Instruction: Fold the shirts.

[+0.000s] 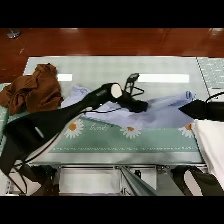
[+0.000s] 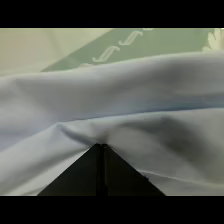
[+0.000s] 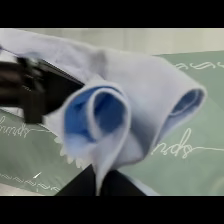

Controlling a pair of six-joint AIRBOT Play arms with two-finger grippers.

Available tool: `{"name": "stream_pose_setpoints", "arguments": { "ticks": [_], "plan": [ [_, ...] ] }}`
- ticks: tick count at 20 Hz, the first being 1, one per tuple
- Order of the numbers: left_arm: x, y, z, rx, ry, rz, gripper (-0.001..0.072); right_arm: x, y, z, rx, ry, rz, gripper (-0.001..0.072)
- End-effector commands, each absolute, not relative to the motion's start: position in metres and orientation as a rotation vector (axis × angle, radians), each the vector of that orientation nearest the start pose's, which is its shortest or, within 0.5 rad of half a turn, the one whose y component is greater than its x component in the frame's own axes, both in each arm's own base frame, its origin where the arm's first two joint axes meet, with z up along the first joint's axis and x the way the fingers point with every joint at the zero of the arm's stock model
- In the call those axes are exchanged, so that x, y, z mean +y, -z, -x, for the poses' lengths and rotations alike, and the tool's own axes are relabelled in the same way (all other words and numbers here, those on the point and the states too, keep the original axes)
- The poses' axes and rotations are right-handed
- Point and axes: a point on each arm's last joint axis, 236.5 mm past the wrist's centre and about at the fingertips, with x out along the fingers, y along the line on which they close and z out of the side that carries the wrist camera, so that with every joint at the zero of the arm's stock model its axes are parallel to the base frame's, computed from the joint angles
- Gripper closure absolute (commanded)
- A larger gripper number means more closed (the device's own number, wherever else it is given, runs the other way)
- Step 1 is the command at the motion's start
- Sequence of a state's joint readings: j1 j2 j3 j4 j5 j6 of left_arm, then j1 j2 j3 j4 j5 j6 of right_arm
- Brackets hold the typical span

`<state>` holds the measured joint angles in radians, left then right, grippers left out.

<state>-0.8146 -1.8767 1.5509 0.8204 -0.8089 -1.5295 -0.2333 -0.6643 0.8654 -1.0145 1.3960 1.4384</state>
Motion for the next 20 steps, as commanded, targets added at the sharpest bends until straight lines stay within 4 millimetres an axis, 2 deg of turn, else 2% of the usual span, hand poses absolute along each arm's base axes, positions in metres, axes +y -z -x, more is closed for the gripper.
{"name": "stream_pose_setpoints", "arguments": {
  "ticks": [1, 2, 3, 4, 6, 8, 10, 11, 13, 15, 17, 19, 20],
  "plan": [
    [-0.533, 0.069, -0.254, 1.420, 1.002, 0.241, 0.0688, 0.074, -0.113, -0.251, 1.056, -0.312, -0.449, 0.0688],
    [-0.536, 0.068, -0.246, 1.433, 1.022, 0.225, 0.0688, 0.073, -0.114, -0.252, 1.050, -0.309, -0.449, 0.0688],
    [-0.537, 0.063, -0.246, 1.426, 1.042, 0.214, 0.0688, 0.073, -0.114, -0.253, 1.046, -0.307, -0.450, 0.0688],
    [-0.533, 0.056, -0.254, 1.412, 1.058, 0.196, 0.0688, 0.073, -0.114, -0.253, 1.044, -0.306, -0.450, 0.0687],
    [-0.505, 0.043, -0.288, 1.402, 1.031, 0.173, 0.0688, 0.074, -0.115, -0.253, 1.045, -0.312, -0.457, 0.0687],
    [-0.453, 0.027, -0.331, 1.410, 0.950, 0.174, 0.0688, 0.076, -0.117, -0.254, 1.040, -0.314, -0.469, 0.0688],
    [-0.383, 0.017, -0.366, 1.414, 0.833, 0.100, 0.0688, 0.084, -0.124, -0.257, 1.016, -0.345, -0.501, 0.0688],
    [-0.346, 0.010, -0.379, 1.428, 0.742, 0.135, 0.0688, 0.087, -0.129, -0.260, 0.995, -0.360, -0.518, 0.0688],
    [-0.287, -0.015, -0.388, 1.352, 0.658, 0.194, 0.0688, 0.094, -0.138, -0.266, 0.952, -0.391, -0.543, 0.0688],
    [-0.227, -0.043, -0.383, 1.223, 0.546, 0.272, 0.0687, 0.102, -0.143, -0.270, 0.940, -0.429, -0.567, 0.0688],
    [-0.175, -0.070, -0.358, 1.078, 0.463, 0.319, 0.0687, 0.119, -0.138, -0.277, 0.955, -0.476, -0.556, 0.0688],
    [-0.140, -0.085, -0.320, 0.978, 0.403, 0.356, 0.0687, 0.153, -0.129, -0.288, 0.976, -0.540, -0.542, 0.0688],
    [-0.130, -0.088, -0.299, 0.941, 0.390, 0.363, 0.0687, 0.172, -0.124, -0.295, 0.989, -0.573, -0.533, 0.0688]
  ]
}}
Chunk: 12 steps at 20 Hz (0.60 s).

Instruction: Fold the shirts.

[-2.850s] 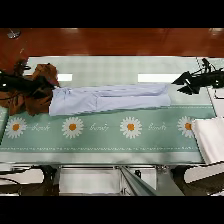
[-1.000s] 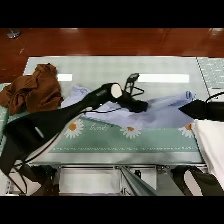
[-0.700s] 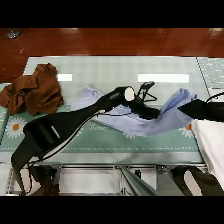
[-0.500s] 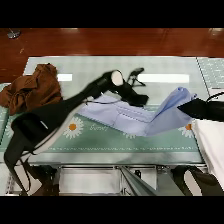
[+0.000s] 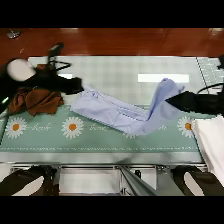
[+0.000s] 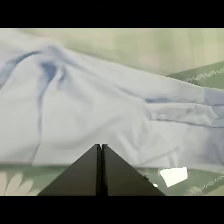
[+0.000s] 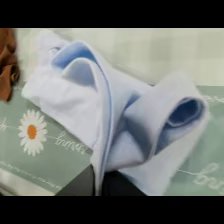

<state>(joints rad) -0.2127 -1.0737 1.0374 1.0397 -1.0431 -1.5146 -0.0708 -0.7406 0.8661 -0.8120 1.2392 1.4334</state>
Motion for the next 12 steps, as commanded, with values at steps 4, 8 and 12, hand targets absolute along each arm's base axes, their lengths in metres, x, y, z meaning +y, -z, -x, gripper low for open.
{"name": "stream_pose_setpoints", "arguments": {
  "ticks": [4, 8, 12],
  "plan": [
    [-0.124, -0.088, -0.243, 0.853, 0.362, 0.471, 0.0687, 0.264, -0.110, -0.336, 1.055, -0.716, -0.461, 0.0688],
    [-0.127, -0.071, -0.223, 0.863, 0.370, 0.514, 0.0687, 0.354, -0.087, -0.372, 1.132, -0.833, -0.398, 0.0688],
    [-0.127, -0.061, -0.223, 0.900, 0.362, 0.516, 0.0687, 0.423, -0.054, -0.389, 1.197, -0.882, -0.395, 0.0688]
  ]
}}
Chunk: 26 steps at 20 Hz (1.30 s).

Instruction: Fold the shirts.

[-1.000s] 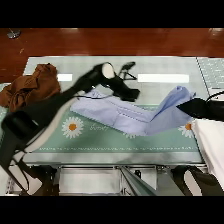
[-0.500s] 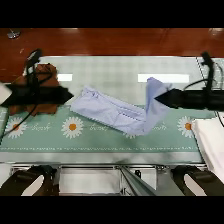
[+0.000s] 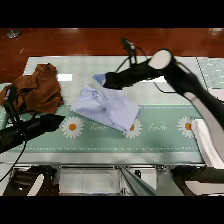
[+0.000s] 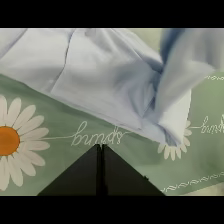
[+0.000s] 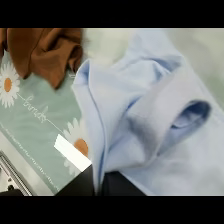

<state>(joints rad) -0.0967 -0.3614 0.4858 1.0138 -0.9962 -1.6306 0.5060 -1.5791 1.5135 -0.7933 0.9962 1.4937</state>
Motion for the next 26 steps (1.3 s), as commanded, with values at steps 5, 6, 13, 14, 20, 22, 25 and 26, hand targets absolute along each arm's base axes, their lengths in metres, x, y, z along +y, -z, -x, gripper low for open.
{"name": "stream_pose_setpoints", "arguments": {
  "ticks": [5, 6, 13, 14, 20, 22, 25, 26],
  "plan": [
    [-0.127, -0.053, -0.225, 0.927, 0.355, 0.514, 0.0687, 0.482, -0.018, -0.378, 1.265, -0.931, -0.380, 0.0682],
    [-0.127, -0.051, -0.225, 0.935, 0.352, 0.515, 0.0687, 0.489, -0.012, -0.377, 1.268, -0.938, -0.377, 0.0462],
    [-0.127, -0.043, -0.227, 0.960, 0.354, 0.494, 0.0687, 0.350, -0.081, -0.421, 1.295, -0.882, -0.309, 0.0093],
    [-0.127, -0.042, -0.226, 0.962, 0.353, 0.495, 0.0687, 0.302, -0.096, -0.421, 1.311, -0.830, -0.245, 0.0093],
    [-0.126, -0.027, -0.221, 0.996, 0.342, 0.501, 0.0687, 0.116, -0.099, -0.394, 1.179, -0.320, -0.229, 0.0093],
    [-0.126, -0.023, -0.220, 1.005, 0.339, 0.503, 0.0687, 0.110, -0.048, -0.369, 1.117, -0.198, -0.431, 0.0093],
    [-0.125, -0.019, -0.222, 1.006, 0.331, 0.507, 0.0687, 0.146, 0.029, -0.321, 1.150, -0.135, -0.814, 0.0093],
    [-0.125, -0.019, -0.223, 1.003, 0.328, 0.509, 0.0687, 0.159, 0.045, -0.310, 1.178, -0.151, -0.847, 0.0093]
  ]
}}
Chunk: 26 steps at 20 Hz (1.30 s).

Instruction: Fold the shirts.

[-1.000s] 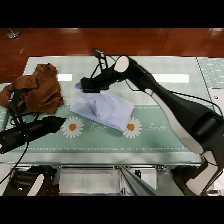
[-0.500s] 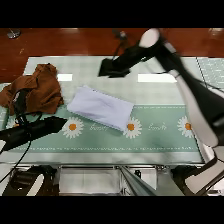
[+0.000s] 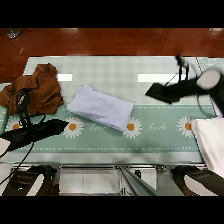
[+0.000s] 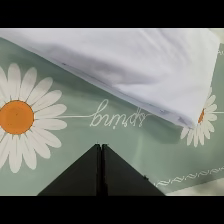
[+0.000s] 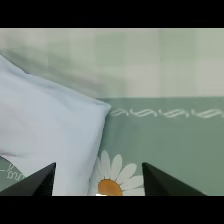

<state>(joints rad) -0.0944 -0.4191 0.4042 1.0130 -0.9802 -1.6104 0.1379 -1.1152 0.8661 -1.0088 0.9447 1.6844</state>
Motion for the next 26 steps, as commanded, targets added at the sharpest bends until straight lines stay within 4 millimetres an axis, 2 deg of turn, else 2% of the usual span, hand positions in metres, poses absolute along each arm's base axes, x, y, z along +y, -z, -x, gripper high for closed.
{"name": "stream_pose_setpoints", "arguments": {
  "ticks": [1, 3, 5, 11, 12, 13, 14, 17, 19, 23, 26],
  "plan": [
    [-0.124, -0.018, -0.225, 1.002, 0.325, 0.510, 0.0686, 0.174, 0.057, -0.301, 1.221, -0.175, -0.851, 0.0093],
    [-0.124, -0.017, -0.227, 1.004, 0.320, 0.516, 0.0687, 0.198, 0.073, -0.295, 1.295, -0.216, -0.848, 0.0093],
    [-0.124, -0.014, -0.227, 1.014, 0.318, 0.518, 0.0687, 0.219, 0.084, -0.297, 1.359, -0.256, -0.861, 0.0093],
    [-0.124, -0.014, -0.228, 1.012, 0.314, 0.518, 0.0687, 0.280, 0.097, -0.309, 1.508, -0.416, -0.812, 0.0107],
    [-0.124, -0.014, -0.230, 1.009, 0.313, 0.519, 0.0686, 0.291, 0.095, -0.312, 1.525, -0.458, -0.792, 0.0188],
    [-0.123, -0.014, -0.231, 1.005, 0.311, 0.520, 0.0687, 0.301, 0.089, -0.315, 1.534, -0.518, -0.765, 0.0440],
    [-0.123, -0.014, -0.231, 1.005, 0.312, 0.520, 0.0686, 0.311, 0.075, -0.322, 1.508, -0.621, -0.708, 0.0689],
    [-0.123, -0.014, -0.230, 1.005, 0.311, 0.520, 0.0686, 0.323, 0.010, -0.360, 1.388, -0.764, -0.542, 0.0689],
    [-0.123, -0.014, -0.230, 1.006, 0.311, 0.520, 0.0686, 0.315, -0.041, -0.388, 1.302, -0.765, -0.380, 0.0688],
    [-0.123, -0.014, -0.230, 1.006, 0.312, 0.520, 0.0686, 0.270, -0.140, -0.432, 1.120, -0.659, -0.168, 0.0688],
    [-0.123, -0.014, -0.230, 1.006, 0.312, 0.520, 0.0686, 0.217, -0.191, -0.442, 1.069, -0.568, -0.159, 0.0689]
  ]
}}
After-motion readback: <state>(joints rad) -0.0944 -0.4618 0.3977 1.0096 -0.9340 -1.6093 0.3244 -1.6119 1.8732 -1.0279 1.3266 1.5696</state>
